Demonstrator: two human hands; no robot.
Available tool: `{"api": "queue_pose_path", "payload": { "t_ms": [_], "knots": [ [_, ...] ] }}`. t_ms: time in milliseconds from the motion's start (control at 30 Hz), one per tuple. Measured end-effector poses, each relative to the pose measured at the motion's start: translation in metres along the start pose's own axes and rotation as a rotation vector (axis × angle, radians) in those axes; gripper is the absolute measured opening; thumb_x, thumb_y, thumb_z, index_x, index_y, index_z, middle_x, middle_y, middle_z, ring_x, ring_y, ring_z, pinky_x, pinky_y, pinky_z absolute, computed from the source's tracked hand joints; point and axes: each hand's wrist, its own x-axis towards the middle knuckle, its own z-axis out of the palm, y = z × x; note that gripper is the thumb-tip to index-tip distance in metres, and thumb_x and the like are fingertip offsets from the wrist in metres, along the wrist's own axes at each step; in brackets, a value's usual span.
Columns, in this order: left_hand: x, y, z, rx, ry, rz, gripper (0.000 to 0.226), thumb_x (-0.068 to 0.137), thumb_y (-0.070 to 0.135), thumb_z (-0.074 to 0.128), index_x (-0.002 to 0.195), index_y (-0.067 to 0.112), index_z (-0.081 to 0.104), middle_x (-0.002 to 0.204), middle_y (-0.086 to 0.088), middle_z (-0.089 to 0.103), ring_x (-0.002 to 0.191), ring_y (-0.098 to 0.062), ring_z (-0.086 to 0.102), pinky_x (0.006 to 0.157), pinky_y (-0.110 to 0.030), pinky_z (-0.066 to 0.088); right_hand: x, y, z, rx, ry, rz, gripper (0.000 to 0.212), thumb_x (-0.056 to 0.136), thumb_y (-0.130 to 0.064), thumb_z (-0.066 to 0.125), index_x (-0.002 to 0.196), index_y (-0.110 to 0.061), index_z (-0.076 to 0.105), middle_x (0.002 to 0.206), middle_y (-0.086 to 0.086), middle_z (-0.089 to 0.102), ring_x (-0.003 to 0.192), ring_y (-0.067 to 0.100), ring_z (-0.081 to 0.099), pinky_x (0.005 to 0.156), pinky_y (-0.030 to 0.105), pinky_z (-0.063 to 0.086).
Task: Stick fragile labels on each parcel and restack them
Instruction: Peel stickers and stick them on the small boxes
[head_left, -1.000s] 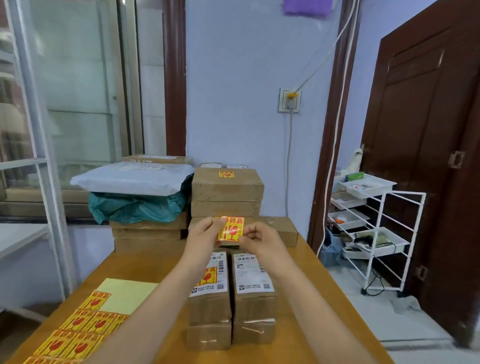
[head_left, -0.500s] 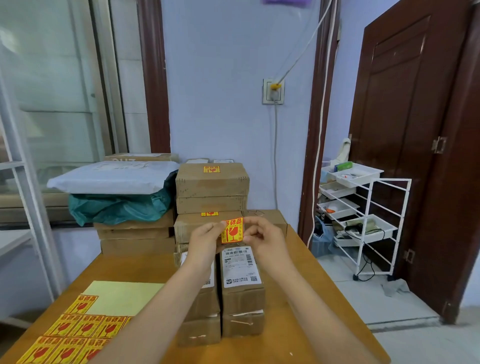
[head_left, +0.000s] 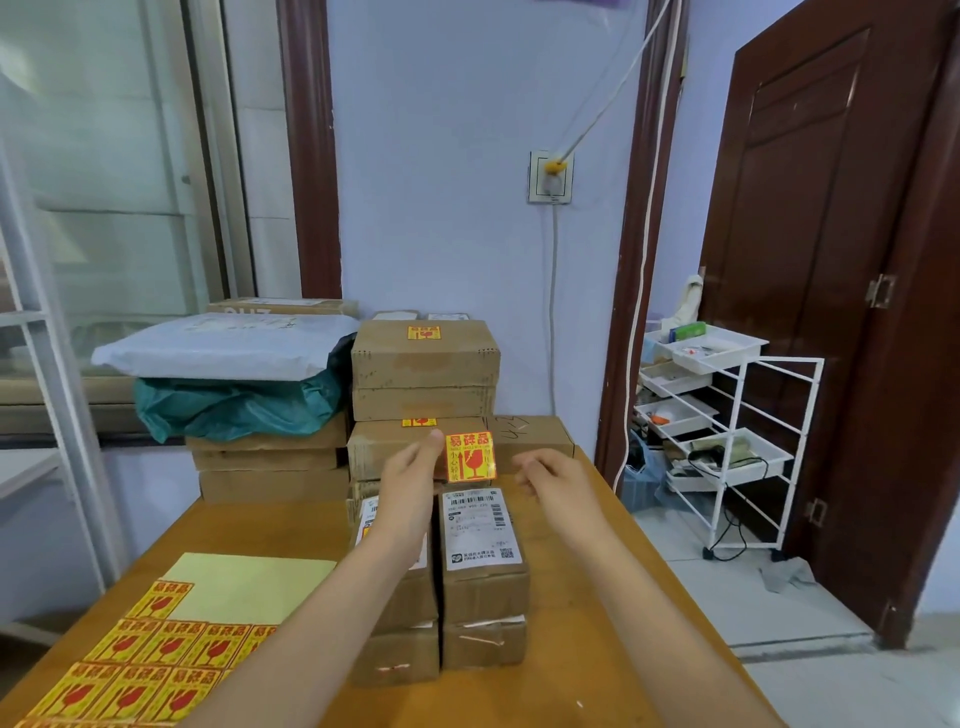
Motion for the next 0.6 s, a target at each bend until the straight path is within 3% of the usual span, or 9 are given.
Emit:
{"api": "queue_pose_path", "payload": {
  "t_ms": [167,300,400,533,600],
  "knots": [
    [-0.005,-0.005,0.001,0.049,-0.056,0.035,0.038,0.102,0.030,0.039,0.081,0.019,0.069,0.068,0.008,0.070,0.065,0.001,0.062,0.073,-0.022,0.042,0.000,-0.010,0.008,-0.019,-0.079,-0.073,0.018,0.095,-0.028,0.054,0.095,-0.016,0.067,0.095,-0.007,0.067,0.091,0.005,0.059,0.076,0.016,0.041],
    [-0.005,-0.007,-0.001,0.130,-0.103,0.100,0.040,0.102,0.029,0.038,0.078,0.020,0.069,0.065,0.014,0.069,0.064,0.008,0.060,0.071,-0.018,0.039,0.003,-0.006,0.012,-0.075,-0.042,-0.081,0.019,0.093,-0.022,0.057,0.081,-0.009,0.066,0.078,0.003,0.064,0.076,0.011,0.055,0.070,0.019,0.041],
    [-0.003,-0.010,-0.006,0.227,-0.124,0.152,0.039,0.101,0.030,0.040,0.081,0.015,0.070,0.072,0.008,0.070,0.069,0.004,0.061,0.069,-0.017,0.040,0.003,-0.004,0.012,-0.086,-0.039,-0.077,0.024,0.093,-0.021,0.058,0.083,-0.001,0.066,0.082,0.017,0.065,0.075,0.015,0.053,0.071,0.027,0.041],
    [0.004,-0.023,-0.015,0.394,-0.062,0.177,0.031,0.099,0.032,0.043,0.100,0.014,0.069,0.088,0.005,0.069,0.084,-0.007,0.062,0.069,-0.017,0.042,0.007,-0.003,0.011,-0.145,-0.012,-0.064,0.023,0.094,-0.016,0.056,0.073,-0.008,0.062,0.072,0.002,0.059,0.071,0.011,0.052,0.069,0.026,0.040],
    [0.005,-0.026,-0.022,0.458,-0.014,0.177,0.030,0.099,0.032,0.044,0.105,0.013,0.066,0.084,0.004,0.066,0.072,-0.010,0.058,0.063,-0.024,0.041,0.010,0.000,0.007,-0.141,0.001,-0.035,0.028,0.094,-0.013,0.055,0.067,-0.011,0.057,0.067,-0.002,0.055,0.070,0.011,0.052,0.068,0.025,0.040]
  ]
}}
